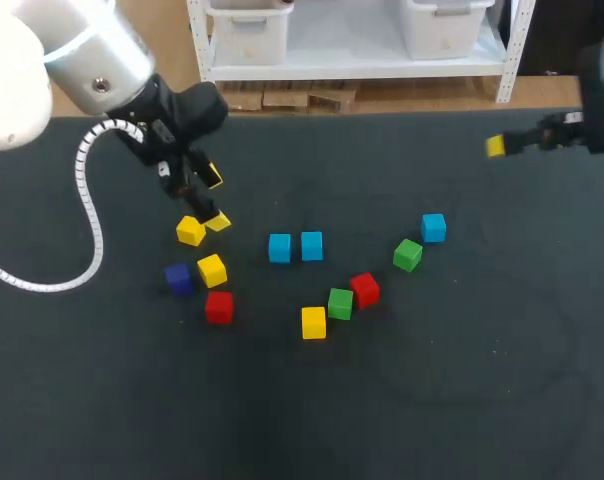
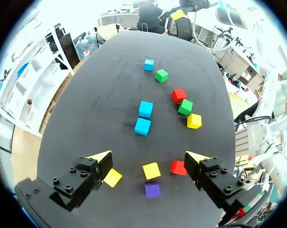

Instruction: Place the blue cubes, place green cubes on the blue cubes, place the yellow cubes on the green cubes, then place the red cubes on the yellow cubes, and place purple cube on the red cubes.

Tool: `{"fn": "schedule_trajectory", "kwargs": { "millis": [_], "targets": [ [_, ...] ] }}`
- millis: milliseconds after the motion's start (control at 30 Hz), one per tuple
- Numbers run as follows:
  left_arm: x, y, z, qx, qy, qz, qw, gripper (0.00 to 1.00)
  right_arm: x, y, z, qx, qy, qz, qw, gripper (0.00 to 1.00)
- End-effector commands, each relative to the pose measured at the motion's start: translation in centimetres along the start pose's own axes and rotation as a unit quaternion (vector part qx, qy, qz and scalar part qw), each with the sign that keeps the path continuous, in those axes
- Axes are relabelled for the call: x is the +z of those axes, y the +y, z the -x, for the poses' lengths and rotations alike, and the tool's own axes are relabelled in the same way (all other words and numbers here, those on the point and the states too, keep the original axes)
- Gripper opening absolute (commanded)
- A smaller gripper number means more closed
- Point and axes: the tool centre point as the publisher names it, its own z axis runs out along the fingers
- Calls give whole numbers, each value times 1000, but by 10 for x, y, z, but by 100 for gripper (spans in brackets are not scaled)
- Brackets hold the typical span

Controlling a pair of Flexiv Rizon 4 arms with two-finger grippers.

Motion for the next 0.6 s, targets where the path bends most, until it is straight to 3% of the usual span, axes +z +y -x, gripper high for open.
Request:
{"fn": "schedule_trajectory", "kwargs": {
  "millis": [33,300,433,600],
  "targets": [
    [0,1,0,1,-1,0,1000,100,22,21,17,-139,31,65,988,100],
    [0,1,0,1,-1,0,1000,100,42,51,32,-281,81,144,945,100],
    [0,1,0,1,-1,0,1000,100,47,57,35,-340,106,198,913,100],
    [0,1,0,1,-1,0,1000,100,52,53,42,-408,141,259,864,100]
  ]
}}
